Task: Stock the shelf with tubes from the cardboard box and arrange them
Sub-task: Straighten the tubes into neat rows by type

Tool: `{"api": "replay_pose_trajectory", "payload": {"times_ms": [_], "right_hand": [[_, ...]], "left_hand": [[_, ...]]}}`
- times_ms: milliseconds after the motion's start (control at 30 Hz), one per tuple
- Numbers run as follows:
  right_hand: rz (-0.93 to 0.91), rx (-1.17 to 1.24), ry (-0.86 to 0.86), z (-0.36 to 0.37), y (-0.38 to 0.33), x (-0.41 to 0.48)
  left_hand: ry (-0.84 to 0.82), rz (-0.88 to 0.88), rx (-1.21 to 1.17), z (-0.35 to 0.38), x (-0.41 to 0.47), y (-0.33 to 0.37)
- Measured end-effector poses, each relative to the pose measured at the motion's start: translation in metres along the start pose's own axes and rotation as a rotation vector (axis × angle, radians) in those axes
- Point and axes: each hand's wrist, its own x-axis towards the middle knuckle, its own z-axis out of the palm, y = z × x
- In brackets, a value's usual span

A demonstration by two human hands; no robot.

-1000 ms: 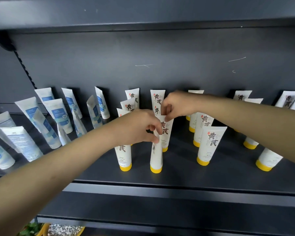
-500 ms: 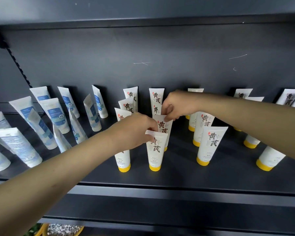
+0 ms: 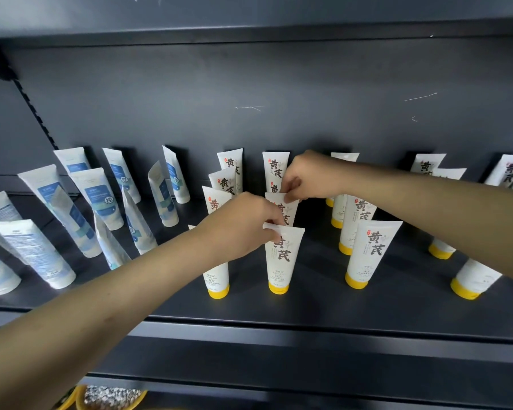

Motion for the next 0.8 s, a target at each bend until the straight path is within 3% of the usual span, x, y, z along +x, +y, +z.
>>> {"api": "replay_pose_trajectory", "payload": {"times_ms": [433,600,800], "right_hand": [[0.010,0.170,-0.053,-0.011,0.006,0.000],[0.046,0.303,0.035,-0.036,0.022,-0.001],[0.079,0.276,0.085,-0.037,0.024,0.015]], "left_hand": [[-0.059,-0.009,-0.022,-0.004,0.005,0.000],[-0.077,-0.007,-0.065,-0.012,0.005,-0.001],[-0.082,0.000,-0.082,-0.013,0.008,-0.003]]}}
